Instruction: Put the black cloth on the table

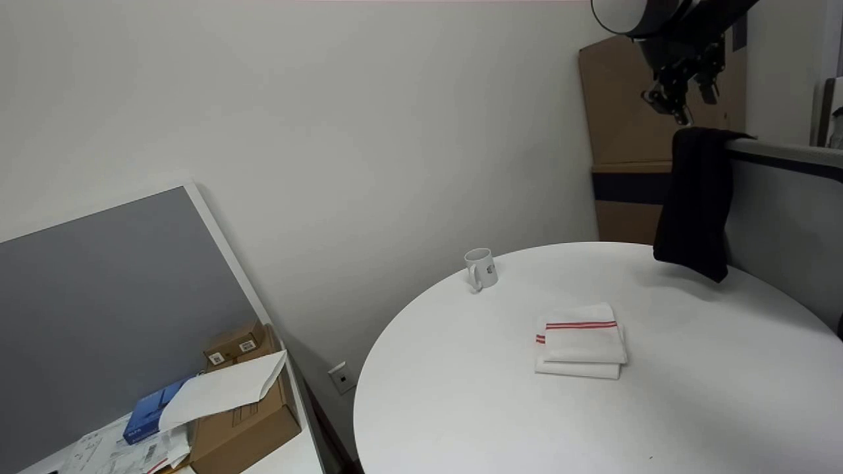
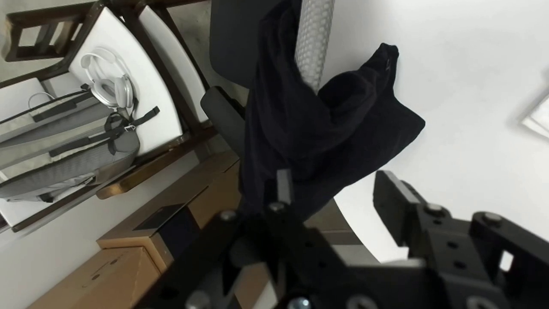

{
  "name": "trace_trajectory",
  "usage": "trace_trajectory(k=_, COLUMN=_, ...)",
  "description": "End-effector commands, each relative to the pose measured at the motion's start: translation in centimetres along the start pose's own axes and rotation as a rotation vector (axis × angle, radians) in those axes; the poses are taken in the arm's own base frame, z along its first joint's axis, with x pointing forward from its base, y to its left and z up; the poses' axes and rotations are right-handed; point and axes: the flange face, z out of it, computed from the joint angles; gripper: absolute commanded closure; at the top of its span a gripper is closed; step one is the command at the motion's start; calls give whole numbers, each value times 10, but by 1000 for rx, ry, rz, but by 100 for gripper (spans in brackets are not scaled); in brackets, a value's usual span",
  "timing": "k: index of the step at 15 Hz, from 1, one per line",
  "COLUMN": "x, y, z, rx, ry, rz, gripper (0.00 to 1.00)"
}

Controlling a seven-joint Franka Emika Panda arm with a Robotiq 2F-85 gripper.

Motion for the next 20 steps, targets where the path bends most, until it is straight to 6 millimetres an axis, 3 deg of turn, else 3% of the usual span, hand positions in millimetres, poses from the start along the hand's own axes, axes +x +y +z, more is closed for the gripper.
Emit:
trace_trajectory(k=1, x=0, y=1, z=4, rx=-1, ry=1, rz=-19, gripper=15)
trace_trajectory(k=3, x=0, y=-1, z=12, rx=-15, ry=-18, rz=-28, gripper=1)
trace_trajectory(k=9, x=-3, y=-5, z=39, rx=-39, ry=-67, rz=-48, gripper=0)
trace_trajectory(k=10, x=-3, y=-6, z=41, rx=-42, ry=-72, rz=-51, gripper=25)
trace_trajectory(k=11, x=-3, y=-6, z=44, rx=-45, ry=-75, rz=-53, gripper=26)
trace_trajectory(k=20, x=-5, y=-6, z=53, rx=-64, ry=-93, rz=-70, gripper=95)
